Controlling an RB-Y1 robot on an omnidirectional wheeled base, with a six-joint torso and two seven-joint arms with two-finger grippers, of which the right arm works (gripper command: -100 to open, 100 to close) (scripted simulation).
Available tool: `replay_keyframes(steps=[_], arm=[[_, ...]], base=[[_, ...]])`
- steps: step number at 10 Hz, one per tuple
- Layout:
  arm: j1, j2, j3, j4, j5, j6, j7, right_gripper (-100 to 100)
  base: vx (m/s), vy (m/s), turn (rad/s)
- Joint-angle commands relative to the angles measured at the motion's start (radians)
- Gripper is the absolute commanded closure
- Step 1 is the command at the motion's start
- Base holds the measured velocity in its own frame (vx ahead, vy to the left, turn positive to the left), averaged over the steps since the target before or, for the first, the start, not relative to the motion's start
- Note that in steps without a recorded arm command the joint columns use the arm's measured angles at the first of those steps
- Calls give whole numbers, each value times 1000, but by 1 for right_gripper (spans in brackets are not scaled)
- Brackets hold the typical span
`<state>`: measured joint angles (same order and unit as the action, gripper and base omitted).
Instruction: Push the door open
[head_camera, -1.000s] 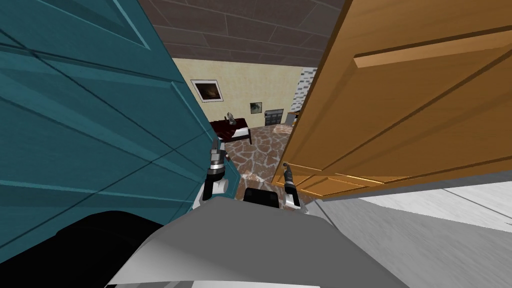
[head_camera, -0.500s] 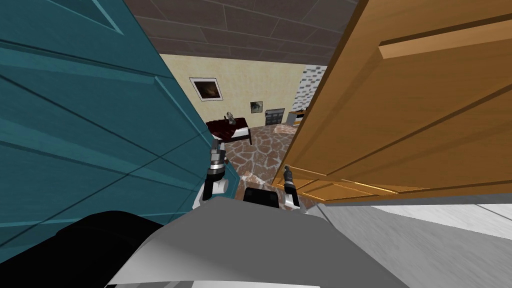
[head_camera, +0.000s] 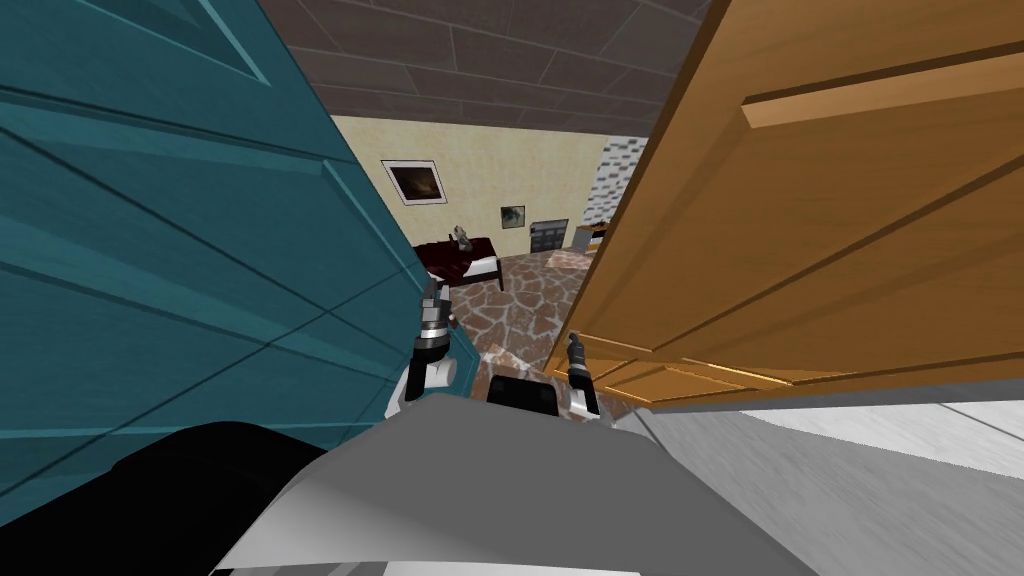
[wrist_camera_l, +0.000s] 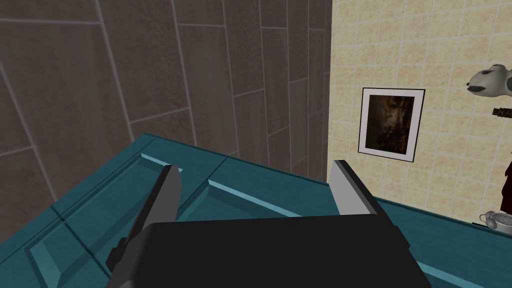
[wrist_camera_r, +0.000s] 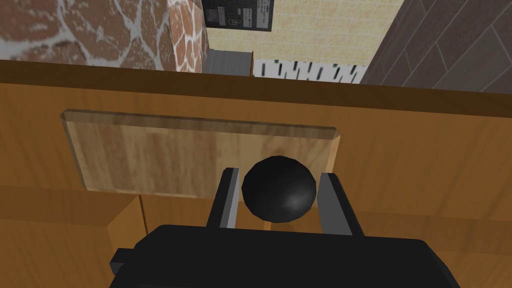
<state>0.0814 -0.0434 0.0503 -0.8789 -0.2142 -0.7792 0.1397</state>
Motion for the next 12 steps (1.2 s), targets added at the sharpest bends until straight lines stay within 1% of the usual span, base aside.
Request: replay_keyframes(steps=[1, 4, 6, 7, 9, 11, 12], arm=[[-6, -10, -20, -7, -10, 4, 8, 100], [-12, -11, -50, -7, -25, 10, 23, 100], [-16, -4, -72, -8, -36, 15, 34, 100], [-19, 1, -82, -8, -42, 17, 39, 100], [-24, 18, -107, -8, -55, 22, 51, 100], [-28, 40, -127, -9, -65, 27, 62, 100], [-28, 38, -117, -6, -60, 30, 60, 100]], base=[[177, 47, -75], [193, 40, -71], [217, 43, -69], [223, 51, -85], [211, 30, -102], [190, 27, -86], [80, 15, -20]])
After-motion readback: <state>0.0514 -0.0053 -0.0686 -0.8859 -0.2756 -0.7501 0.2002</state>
